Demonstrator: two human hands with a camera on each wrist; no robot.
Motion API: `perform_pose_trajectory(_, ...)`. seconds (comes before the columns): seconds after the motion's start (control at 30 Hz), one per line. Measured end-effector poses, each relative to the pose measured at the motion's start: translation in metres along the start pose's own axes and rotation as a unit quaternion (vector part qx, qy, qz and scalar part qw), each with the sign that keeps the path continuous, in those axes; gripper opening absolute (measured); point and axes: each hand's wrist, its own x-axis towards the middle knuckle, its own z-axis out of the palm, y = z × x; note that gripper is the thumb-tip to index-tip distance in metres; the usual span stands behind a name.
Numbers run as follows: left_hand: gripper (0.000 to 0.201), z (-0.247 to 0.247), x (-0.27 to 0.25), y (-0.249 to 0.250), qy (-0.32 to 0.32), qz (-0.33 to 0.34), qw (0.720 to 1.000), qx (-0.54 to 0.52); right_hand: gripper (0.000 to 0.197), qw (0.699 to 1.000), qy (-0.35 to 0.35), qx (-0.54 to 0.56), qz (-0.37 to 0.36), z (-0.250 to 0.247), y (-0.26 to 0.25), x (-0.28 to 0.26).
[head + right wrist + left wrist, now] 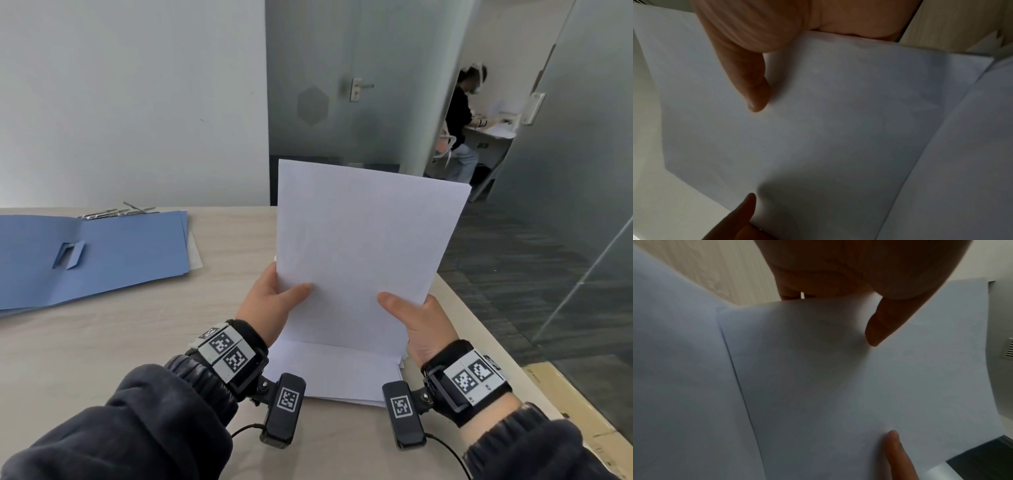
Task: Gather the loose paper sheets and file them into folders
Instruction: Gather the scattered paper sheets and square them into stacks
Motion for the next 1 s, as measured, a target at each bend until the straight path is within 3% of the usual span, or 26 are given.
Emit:
perform_pose_trajectory(0.07, 0.047, 0.002, 0.0, -0.001, 0.004, 0.003, 1.0, -0.014, 0.017, 1.0, -0.003, 0.002, -0.002, 0.0, 0.0, -0.001)
perform_pose_trajectory(0.17, 0.034, 0.003, 0.0, 0.0, 0.005, -0.007, 1.0, -0.02, 0.026, 1.0, 0.0, -0.002, -0.003, -0.001, 0.0, -0.001)
perform_pose_trajectory(0.27, 0.028, 0.002, 0.001, -0.003, 0.008, -0.021, 1.0, -0.004, 0.012, 1.0, 0.007, -0.014, -0.002, 0.0, 0.001, -0.001)
perform_pose_trajectory(0.37, 0.023, 0.001, 0.001, -0.004, 0.016, -0.034, 0.999, -0.002, 0.049, 1.0, -0.005, -0.017, 0.006, -0.004, 0.005, -0.001)
perform_pose_trajectory(0.5, 0.018, -0.003, -0.002, -0.002, 0.027, -0.027, 0.999, 0.007, 0.011, 0.997, -0.002, -0.072, -0.007, -0.003, 0.004, -0.004)
perform_pose_trajectory(0.63, 0.017, -0.022, -0.001, 0.009, 0.025, -0.027, 0.999, 0.015, 0.017, 0.985, -0.027, -0.169, -0.037, 0.009, 0.002, -0.005)
perform_pose_trajectory(0.77, 0.016, -0.065, 0.012, 0.021, -0.027, -0.052, 0.987, 0.147, 0.011, 0.976, -0.016, -0.212, -0.042, 0.033, 0.004, 0.011)
perform_pose_trajectory(0.83, 0.021, -0.097, 0.022, 0.026, -0.029, -0.049, 0.953, 0.296, 0.009, 0.977, -0.007, -0.211, -0.028, 0.046, 0.007, 0.021)
perform_pose_trajectory(0.9, 0.021, -0.132, 0.034, 0.028, 0.004, -0.052, 0.891, 0.452, 0.008, 0.979, 0.004, -0.205, -0.009, 0.059, 0.012, 0.03)
perform_pose_trajectory(1.0, 0.029, -0.188, 0.061, 0.017, 0.02, -0.103, 0.801, 0.59, 0.007, 0.98, 0.03, -0.195, 0.024, 0.072, 0.024, 0.041)
